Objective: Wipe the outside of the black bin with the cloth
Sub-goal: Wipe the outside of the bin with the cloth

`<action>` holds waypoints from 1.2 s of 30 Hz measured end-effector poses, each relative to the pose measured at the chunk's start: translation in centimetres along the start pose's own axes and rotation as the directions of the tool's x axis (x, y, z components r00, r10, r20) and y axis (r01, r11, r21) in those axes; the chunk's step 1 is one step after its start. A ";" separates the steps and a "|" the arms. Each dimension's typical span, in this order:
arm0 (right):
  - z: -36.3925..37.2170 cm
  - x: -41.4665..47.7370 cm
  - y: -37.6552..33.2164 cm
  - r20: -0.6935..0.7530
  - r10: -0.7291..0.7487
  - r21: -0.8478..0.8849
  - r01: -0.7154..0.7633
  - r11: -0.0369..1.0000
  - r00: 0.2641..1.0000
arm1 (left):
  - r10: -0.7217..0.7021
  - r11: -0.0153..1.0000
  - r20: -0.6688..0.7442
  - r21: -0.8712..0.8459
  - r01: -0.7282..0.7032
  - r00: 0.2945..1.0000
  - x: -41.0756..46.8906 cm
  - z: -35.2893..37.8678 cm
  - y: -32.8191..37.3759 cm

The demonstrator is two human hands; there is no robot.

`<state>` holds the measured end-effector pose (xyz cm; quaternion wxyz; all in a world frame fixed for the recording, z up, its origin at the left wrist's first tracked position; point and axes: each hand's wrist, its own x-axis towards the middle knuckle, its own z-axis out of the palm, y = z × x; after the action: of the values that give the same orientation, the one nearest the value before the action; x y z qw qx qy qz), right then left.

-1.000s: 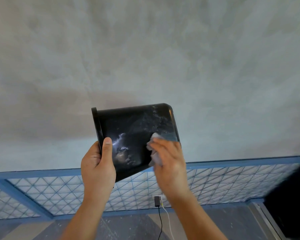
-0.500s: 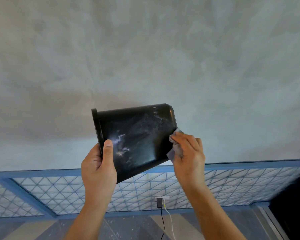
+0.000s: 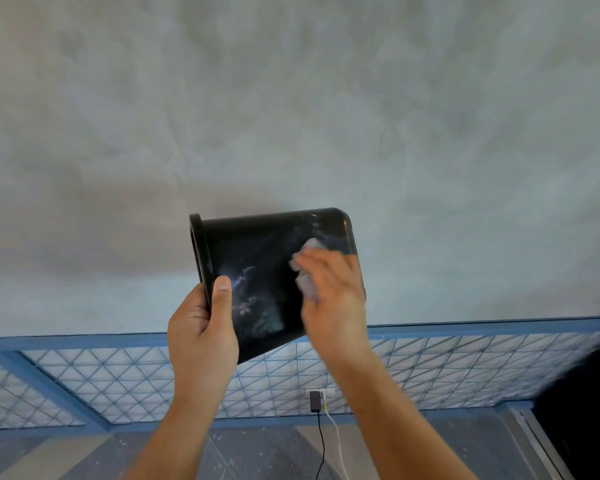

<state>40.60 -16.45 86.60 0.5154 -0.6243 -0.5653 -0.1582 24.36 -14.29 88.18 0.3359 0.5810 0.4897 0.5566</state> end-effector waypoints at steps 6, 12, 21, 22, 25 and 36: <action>-1.4 0.6 2.6 -0.067 0.160 0.013 -0.160 0.987 0.985 | 0.015 1.000 0.004 0.011 -0.015 1.000 0.4 -1.2 -0.3; -0.4 -0.9 -1.0 0.066 -0.040 0.056 0.036 0.998 0.997 | 0.012 1.000 0.002 -0.017 -0.012 1.000 0.3 -0.1 -0.2; -1.8 1.3 2.5 -0.079 0.136 0.012 -0.136 0.991 0.987 | 0.024 1.000 0.031 -0.010 -0.024 0.999 0.1 0.4 0.0; -1.4 0.8 1.4 -0.028 0.082 0.019 -0.081 0.997 0.996 | 0.017 1.000 0.033 -0.012 -0.017 0.999 0.1 0.6 0.1; -1.2 -1.5 -0.6 0.106 -0.089 0.033 0.086 0.996 0.990 | 0.026 1.000 0.035 -0.012 -0.025 0.999 0.1 0.7 0.1; -1.3 -1.2 -0.2 0.098 -0.094 0.024 0.092 0.995 0.991 | 0.062 0.998 0.038 -0.002 -0.062 0.997 0.2 0.3 0.1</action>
<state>40.55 -18.19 86.26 0.4849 -0.5993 -0.6201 -0.1451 24.69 -14.04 88.25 0.3278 0.6062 0.4647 0.5560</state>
